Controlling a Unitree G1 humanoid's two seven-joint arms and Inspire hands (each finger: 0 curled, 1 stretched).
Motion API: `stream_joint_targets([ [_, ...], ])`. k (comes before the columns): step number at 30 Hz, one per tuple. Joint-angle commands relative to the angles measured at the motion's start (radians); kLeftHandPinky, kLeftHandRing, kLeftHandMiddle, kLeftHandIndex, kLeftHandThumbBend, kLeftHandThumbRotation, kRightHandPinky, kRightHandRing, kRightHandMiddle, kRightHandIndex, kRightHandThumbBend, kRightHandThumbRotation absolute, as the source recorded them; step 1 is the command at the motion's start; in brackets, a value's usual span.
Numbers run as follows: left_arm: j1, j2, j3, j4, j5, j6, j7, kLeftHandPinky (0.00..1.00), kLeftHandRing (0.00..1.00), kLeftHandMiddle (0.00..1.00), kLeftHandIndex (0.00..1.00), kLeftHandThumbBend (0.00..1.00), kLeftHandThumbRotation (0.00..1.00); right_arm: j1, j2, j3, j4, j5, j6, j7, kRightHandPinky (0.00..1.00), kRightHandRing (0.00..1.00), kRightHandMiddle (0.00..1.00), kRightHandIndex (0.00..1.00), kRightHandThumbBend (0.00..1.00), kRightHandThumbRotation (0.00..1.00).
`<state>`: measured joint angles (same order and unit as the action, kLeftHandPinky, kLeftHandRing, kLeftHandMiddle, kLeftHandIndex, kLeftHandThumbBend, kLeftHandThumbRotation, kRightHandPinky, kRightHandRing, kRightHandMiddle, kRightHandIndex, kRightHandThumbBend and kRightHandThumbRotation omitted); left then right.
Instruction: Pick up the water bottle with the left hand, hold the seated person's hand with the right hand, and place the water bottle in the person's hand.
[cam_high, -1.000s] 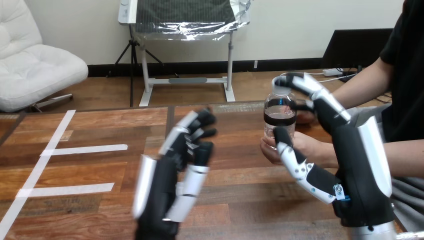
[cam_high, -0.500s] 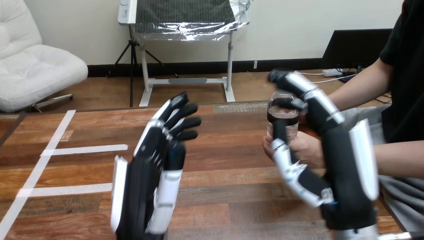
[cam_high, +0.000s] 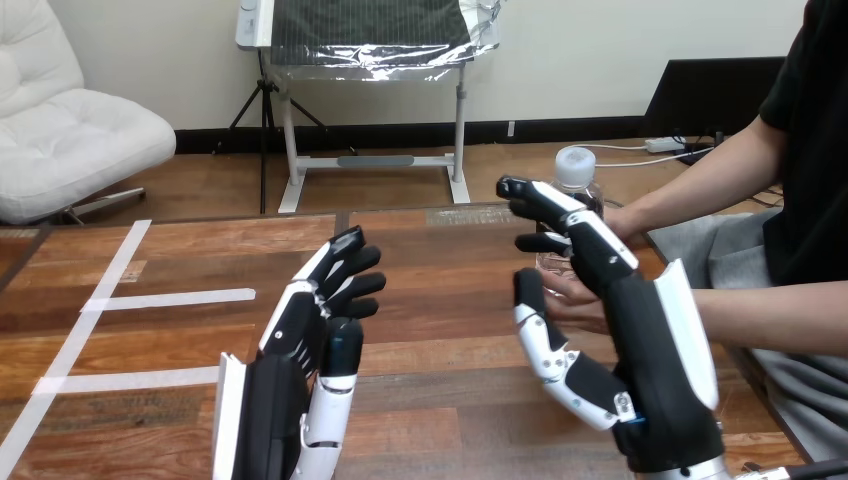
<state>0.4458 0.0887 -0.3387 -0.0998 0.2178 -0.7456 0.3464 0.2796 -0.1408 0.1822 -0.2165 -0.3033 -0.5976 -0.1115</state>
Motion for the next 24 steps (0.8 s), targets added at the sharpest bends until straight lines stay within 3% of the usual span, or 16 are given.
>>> stream_joint_targets([
  [1, 0.006, -0.087, -0.001, -0.028, 0.022, -0.018, 0.013, 0.70, 0.76, 0.80, 0.83, 0.41, 0.96, -0.036, 0.026, 0.012, -0.008, 0.018, -0.015, 0.008, 0.78, 0.87, 0.88, 0.83, 0.02, 0.00],
  [24, 0.007, -0.085, -0.007, -0.058, 0.006, -0.013, 0.015, 0.68, 0.74, 0.79, 0.81, 0.43, 0.90, -0.017, 0.041, 0.016, -0.025, 0.031, 0.010, 0.037, 0.82, 0.87, 0.87, 0.83, 0.03, 0.00],
])
